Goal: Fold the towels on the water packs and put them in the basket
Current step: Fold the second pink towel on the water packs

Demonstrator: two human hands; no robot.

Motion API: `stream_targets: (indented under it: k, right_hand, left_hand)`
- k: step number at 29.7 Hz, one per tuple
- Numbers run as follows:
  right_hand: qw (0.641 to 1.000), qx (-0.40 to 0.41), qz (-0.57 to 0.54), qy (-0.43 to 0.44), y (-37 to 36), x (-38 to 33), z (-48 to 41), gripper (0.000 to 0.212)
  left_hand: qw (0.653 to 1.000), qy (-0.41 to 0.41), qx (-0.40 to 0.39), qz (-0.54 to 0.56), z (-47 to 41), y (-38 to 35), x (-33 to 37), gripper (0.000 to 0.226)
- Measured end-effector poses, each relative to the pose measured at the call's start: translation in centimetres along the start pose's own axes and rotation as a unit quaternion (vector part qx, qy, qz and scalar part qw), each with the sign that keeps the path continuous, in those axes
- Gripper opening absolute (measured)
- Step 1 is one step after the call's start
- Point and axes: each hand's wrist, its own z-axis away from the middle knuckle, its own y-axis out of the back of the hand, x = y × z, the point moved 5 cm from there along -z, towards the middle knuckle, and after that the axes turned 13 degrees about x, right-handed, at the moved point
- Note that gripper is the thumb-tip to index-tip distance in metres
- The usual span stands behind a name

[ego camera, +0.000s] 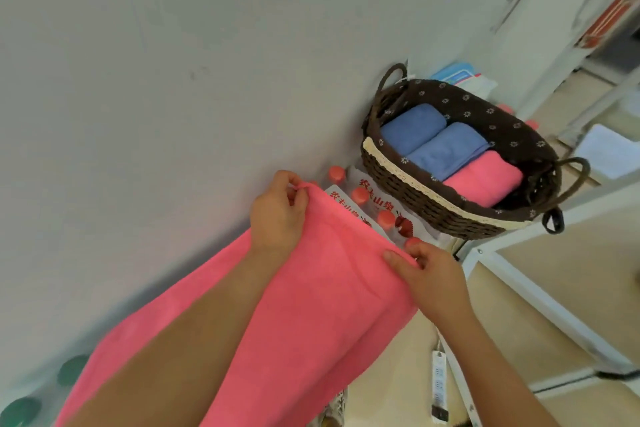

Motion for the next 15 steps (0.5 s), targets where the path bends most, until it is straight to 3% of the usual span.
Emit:
stream_targets:
  k: [7, 11, 13, 15]
  right_hand:
    - [0.985, 0.150, 0.088, -0.013, 0.3, 0.5, -1.8, 0.023]
    - [0.953, 0.231, 0.168, 0.098, -0.3, -0.2, -1.5, 0.019]
    - [0.947, 0.221, 0.168, 0.164, -0.5, -1.1, -0.9, 0.030]
    - [0.949, 0.157, 0.161, 0.220, -1.9, -2.2, -0.1, 0.040]
  left_hand:
    - [0.991, -0.084, 0.000, -0.100, -2.3, -3.8, 3.3, 0.017]
    - [0.984, -0.113, -0.069, -0.120, -2.1, -6.3, 3.9, 0.034]
    - [0.971, -0.142, -0.146, -0.123, -1.1, -7.3, 3.6, 0.054]
    - [0.947, -0.198, -0.206, -0.147, 0.7, -7.8, 3.2, 0.062]
